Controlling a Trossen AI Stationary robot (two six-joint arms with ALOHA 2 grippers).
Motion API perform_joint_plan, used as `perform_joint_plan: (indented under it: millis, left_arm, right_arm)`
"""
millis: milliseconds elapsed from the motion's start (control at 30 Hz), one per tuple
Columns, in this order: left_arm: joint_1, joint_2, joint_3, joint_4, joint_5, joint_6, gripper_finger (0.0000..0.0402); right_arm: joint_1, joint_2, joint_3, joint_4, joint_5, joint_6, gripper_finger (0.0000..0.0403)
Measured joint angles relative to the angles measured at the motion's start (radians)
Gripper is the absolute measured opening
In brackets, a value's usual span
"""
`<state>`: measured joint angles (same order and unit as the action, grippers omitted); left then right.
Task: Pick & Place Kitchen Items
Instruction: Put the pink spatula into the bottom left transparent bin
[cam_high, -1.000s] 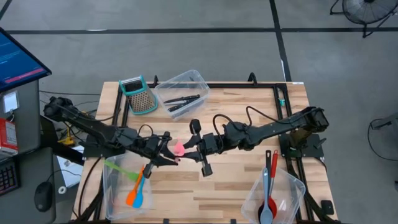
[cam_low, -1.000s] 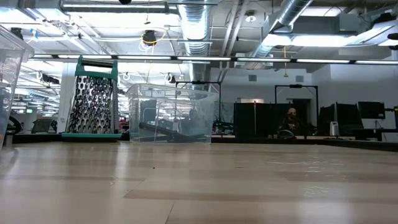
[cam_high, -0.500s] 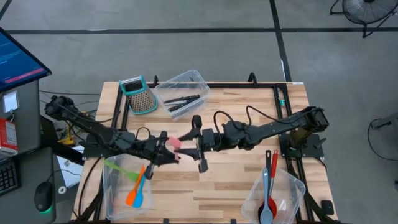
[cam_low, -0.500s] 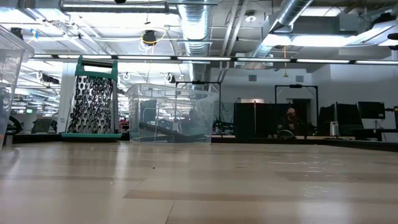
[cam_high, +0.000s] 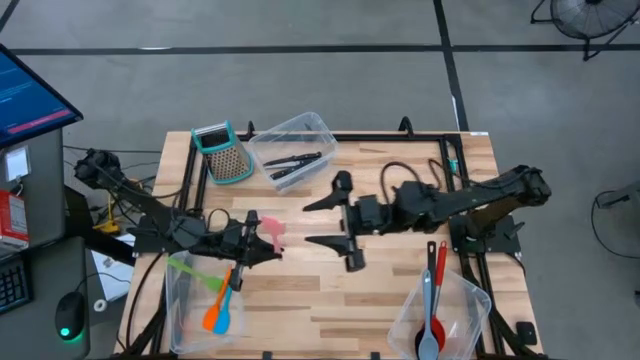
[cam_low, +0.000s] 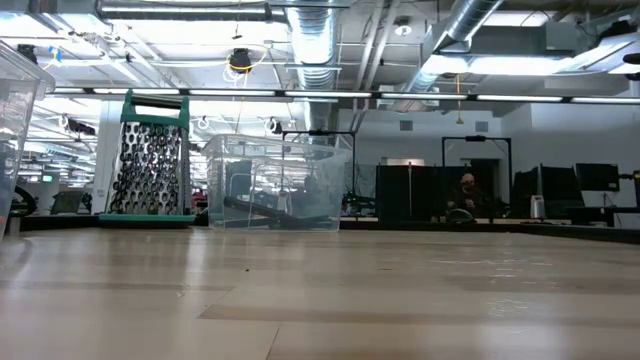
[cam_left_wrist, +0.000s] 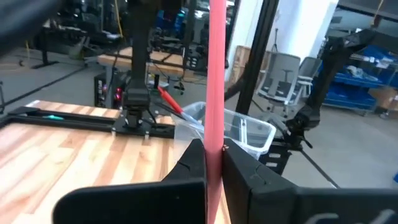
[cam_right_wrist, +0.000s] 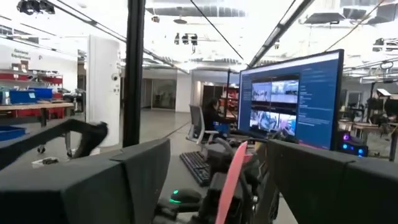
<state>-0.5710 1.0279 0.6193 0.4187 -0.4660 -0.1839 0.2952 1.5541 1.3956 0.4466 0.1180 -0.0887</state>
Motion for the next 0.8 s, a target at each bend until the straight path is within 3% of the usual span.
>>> perform_joint_plan:
  millis: [367, 600, 800]
  left_arm:
    - [-0.153, -0.210, 0.000, -0.264, -0.023, -0.113, 0.0000]
    - [-0.236, -0.314, 0.000, -0.500, 0.197, -0.258, 0.0000]
    - [-0.336, -0.307, 0.001, -0.652, 0.328, -0.372, 0.0000]
  right_arm:
    - [0.100, -0.134, 0.000, -0.245, 0.204, 0.000, 0.0260]
    - [0.117, -0.126, -0.001, -0.269, 0.257, 0.010, 0.0260]
    - [0.103, -0.101, -0.003, -0.294, 0.257, 0.045, 0.0260]
